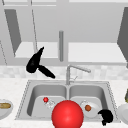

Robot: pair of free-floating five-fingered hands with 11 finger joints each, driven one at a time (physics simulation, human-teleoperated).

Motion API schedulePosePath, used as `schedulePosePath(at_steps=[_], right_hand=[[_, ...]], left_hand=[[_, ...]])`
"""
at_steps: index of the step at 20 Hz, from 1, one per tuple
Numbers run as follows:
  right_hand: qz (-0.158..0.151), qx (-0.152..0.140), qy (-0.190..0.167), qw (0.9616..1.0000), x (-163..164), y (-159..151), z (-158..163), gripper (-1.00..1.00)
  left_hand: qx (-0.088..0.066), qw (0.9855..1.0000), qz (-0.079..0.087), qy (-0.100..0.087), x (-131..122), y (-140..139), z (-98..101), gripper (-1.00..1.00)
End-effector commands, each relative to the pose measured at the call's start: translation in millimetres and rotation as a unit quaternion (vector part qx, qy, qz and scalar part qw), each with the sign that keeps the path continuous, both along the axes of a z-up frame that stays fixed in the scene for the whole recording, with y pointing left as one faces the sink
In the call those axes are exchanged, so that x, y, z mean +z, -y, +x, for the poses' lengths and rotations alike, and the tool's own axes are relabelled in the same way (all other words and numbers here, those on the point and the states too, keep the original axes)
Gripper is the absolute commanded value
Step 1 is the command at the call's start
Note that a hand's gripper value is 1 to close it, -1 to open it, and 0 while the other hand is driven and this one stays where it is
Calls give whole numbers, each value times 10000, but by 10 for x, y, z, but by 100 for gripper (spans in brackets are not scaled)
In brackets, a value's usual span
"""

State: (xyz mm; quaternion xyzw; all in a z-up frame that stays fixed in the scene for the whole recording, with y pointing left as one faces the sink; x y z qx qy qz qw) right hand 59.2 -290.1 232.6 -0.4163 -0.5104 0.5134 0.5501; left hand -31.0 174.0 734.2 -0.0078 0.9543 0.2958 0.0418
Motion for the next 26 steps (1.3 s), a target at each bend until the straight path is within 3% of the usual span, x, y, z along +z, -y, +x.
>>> schedulePosePath(at_steps=[1, 15, 20, 24, 26], right_hand=[[0, 0, 0, 10000, 0, 0, 0, 0], [0, 0, 0, 10000, 0, 0, 0, 0], [0, 0, 0, 10000, 0, 0, 0, 0], [0, 0, 0, 10000, 0, 0, 0, 0], [0, 0, 0, 10000, 0, 0, 0, 0]], left_hand=[[362, 9970, -624, -273, -9, 10, 0, -100], [432, 9958, -745, -295, -71, 43, 5, -100], [623, 9976, -270, -113, -102, 125, -19, -100], [820, 9961, -280, -142, -177, 136, -23, -100], [776, 9964, -326, -30, -133, 192, -52, -100]])
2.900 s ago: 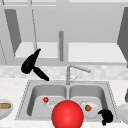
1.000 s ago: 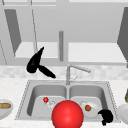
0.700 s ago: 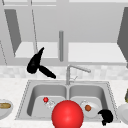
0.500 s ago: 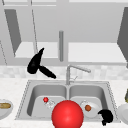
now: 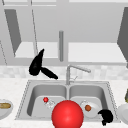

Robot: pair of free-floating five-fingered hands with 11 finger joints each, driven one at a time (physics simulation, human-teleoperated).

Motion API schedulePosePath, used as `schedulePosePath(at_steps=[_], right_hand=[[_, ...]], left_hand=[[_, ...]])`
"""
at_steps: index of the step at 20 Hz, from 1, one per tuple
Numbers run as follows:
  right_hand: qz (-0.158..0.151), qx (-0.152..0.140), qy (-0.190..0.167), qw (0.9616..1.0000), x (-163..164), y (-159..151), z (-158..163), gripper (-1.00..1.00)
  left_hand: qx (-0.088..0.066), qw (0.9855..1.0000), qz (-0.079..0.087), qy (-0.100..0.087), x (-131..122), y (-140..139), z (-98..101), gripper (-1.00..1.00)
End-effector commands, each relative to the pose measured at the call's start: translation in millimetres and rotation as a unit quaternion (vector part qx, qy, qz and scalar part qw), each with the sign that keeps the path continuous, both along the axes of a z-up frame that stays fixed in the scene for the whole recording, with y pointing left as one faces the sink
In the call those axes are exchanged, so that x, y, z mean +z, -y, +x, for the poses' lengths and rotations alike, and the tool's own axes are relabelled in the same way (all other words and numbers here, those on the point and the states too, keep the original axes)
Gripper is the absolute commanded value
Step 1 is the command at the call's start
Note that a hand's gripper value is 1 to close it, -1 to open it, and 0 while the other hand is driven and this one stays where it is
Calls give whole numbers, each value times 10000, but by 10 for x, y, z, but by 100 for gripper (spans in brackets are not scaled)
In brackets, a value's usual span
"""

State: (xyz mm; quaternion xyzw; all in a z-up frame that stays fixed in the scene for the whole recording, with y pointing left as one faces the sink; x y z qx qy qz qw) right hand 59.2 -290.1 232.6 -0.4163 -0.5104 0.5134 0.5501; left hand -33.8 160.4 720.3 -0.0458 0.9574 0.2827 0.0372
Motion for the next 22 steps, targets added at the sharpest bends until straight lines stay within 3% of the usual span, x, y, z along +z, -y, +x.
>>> schedulePosePath(at_steps=[1, 3, 7, 15, 22], right_hand=[[0, 0, 0, 10000, 0, 0, 0, 0], [0, 0, 0, 10000, 0, 0, 0, 0], [0, 0, 0, 10000, 0, 0, 0, 0], [0, 0, 0, 10000, 0, 0, 0, 0], [0, 0, 0, 10000, 0, 0, 0, 0]], left_hand=[[366, 9988, -293, -112, 4, 76, -23, -100], [520, 9976, -454, -44, 49, 24, -58, -100], [564, 9963, -653, 29, 141, 32, -120, -100], [767, 9942, -742, 100, 261, 32, -189, -100], [726, 9939, -816, 119, 264, 141, -161, -100]])
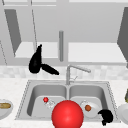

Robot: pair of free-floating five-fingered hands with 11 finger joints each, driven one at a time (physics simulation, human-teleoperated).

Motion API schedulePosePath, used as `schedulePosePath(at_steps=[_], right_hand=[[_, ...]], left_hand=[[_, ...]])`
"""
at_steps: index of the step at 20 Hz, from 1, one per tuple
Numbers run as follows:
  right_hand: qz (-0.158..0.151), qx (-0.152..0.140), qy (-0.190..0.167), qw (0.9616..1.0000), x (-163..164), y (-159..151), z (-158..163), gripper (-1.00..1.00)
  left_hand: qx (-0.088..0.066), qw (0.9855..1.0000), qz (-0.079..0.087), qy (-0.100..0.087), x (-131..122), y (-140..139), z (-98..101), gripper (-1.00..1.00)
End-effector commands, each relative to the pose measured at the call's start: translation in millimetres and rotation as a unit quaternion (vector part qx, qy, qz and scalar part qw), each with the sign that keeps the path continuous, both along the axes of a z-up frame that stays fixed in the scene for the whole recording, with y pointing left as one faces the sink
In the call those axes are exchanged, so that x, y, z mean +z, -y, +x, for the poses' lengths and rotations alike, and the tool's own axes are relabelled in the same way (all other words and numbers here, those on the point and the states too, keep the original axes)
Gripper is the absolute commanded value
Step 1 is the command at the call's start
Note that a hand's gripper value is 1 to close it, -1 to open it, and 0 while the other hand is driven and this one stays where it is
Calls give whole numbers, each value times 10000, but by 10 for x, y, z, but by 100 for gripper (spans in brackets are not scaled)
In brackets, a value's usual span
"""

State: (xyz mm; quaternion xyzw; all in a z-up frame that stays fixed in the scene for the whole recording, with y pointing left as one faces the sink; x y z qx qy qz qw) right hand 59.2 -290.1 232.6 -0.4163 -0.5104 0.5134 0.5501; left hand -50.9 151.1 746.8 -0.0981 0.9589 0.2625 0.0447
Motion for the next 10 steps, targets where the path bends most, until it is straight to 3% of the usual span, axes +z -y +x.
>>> schedulePosePath(at_steps=[1, 10], right_hand=[[0, 0, 0, 10000, 0, 0, 0, 0], [0, 0, 0, 10000, 0, 0, 0, 0]], left_hand=[[246, 9977, -624, -77, 0, 62, 13, -100], [275, 9970, -713, -75, 9, 202, 36, -100]])
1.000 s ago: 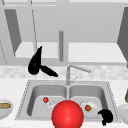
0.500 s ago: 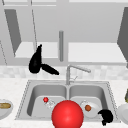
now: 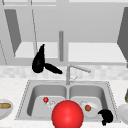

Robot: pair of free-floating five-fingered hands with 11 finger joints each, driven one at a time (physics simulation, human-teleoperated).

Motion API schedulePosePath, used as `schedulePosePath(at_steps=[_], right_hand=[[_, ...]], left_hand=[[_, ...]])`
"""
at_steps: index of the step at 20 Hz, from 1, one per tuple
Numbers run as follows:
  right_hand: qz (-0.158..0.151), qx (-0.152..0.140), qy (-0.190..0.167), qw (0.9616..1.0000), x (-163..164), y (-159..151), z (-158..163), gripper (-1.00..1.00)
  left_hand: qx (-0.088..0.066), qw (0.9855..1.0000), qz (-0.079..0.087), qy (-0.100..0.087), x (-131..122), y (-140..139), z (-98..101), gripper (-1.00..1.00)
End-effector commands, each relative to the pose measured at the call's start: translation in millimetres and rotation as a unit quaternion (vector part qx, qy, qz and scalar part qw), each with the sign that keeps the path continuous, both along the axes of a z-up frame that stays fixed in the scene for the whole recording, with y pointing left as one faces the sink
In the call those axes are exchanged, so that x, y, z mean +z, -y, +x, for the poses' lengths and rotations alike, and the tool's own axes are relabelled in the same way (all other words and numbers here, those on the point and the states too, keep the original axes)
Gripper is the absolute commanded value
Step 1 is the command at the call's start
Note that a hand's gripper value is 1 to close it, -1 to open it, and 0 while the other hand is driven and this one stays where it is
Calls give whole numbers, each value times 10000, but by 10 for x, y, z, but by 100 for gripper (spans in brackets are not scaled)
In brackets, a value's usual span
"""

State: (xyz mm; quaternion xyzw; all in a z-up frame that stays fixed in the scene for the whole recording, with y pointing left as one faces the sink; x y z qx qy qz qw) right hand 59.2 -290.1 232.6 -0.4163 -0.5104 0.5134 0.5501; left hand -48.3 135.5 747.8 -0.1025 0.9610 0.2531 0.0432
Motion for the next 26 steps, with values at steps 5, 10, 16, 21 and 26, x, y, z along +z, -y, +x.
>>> schedulePosePath(at_steps=[5, 10, 16, 21, 26], right_hand=[[0, 0, 0, 10000, 0, 0, 0, 0], [0, 0, 0, 10000, 0, 0, 0, 0], [0, 0, 0, 10000, 0, 0, 0, 0], [0, 0, 0, 10000, 0, 0, 0, 0], [0, 0, 0, 10000, 0, 0, 0, 0]], left_hand=[[257, 9974, -664, -73, 4, 123, 22, -100], [277, 9971, -713, -36, 9, 196, 36, -100], [350, 9964, -773, 15, 15, 247, 56, -100], [433, 9957, -822, 33, 21, 262, 55, -100], [673, 9949, -748, 83, -41, 262, 59, -100]])
